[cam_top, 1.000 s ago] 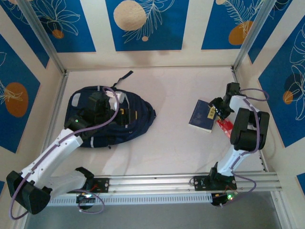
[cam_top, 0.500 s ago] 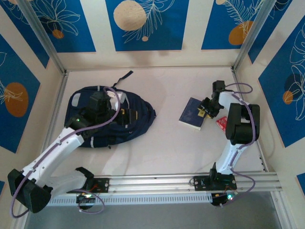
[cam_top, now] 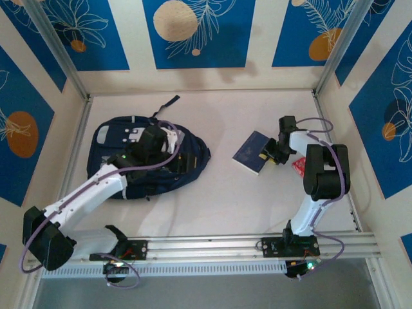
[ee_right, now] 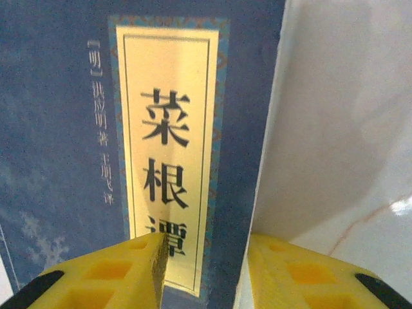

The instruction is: Pack the student bag

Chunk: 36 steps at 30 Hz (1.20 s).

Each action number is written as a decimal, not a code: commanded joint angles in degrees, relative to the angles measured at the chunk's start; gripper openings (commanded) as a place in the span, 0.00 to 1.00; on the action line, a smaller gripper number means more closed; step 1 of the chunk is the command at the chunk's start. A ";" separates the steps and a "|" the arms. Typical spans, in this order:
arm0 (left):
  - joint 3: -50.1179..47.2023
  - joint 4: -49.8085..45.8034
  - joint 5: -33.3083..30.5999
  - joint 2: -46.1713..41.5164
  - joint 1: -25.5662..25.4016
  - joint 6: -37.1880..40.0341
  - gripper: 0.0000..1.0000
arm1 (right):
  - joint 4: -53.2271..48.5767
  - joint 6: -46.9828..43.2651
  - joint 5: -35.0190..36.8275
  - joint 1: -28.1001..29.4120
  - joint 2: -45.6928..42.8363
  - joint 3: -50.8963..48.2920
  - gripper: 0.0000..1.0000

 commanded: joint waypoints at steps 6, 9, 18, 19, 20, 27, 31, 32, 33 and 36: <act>4.69 1.60 -4.97 4.68 -5.98 -5.16 0.66 | -1.58 2.49 -5.92 0.54 -1.20 -5.19 0.20; 4.90 1.60 -6.43 5.32 -7.70 -5.24 0.66 | -0.51 2.15 -6.92 0.18 -1.80 -5.64 0.10; 10.25 0.84 -9.04 12.62 -9.31 -3.49 0.66 | 2.15 6.35 -8.82 0.70 -5.22 -10.30 0.00; 11.92 0.78 -8.93 14.65 -9.50 -2.97 0.66 | 2.94 7.02 -9.24 0.77 -6.33 -11.31 0.00; 13.47 0.69 -9.02 16.48 -9.73 -2.57 0.67 | 3.54 7.58 -9.50 0.80 -7.35 -12.29 0.00; 29.56 -0.36 -7.20 35.04 -9.87 3.37 0.71 | 4.34 8.26 -10.05 1.76 -12.88 -16.18 0.00; 40.96 -1.37 -5.92 46.34 -9.78 7.34 0.73 | 2.24 7.39 -7.80 1.52 -14.43 -15.98 0.03; 43.00 -0.95 -5.41 48.41 -9.65 8.10 0.74 | 2.39 7.70 -7.64 1.27 -15.06 -16.31 0.05; 45.43 -0.79 -5.22 50.90 -9.41 8.56 0.74 | 2.84 8.28 -7.63 1.01 -16.03 -16.87 0.08; 50.96 -0.01 -4.82 57.28 -8.34 9.07 0.75 | 4.23 10.07 -7.95 0.37 -18.81 -18.22 0.19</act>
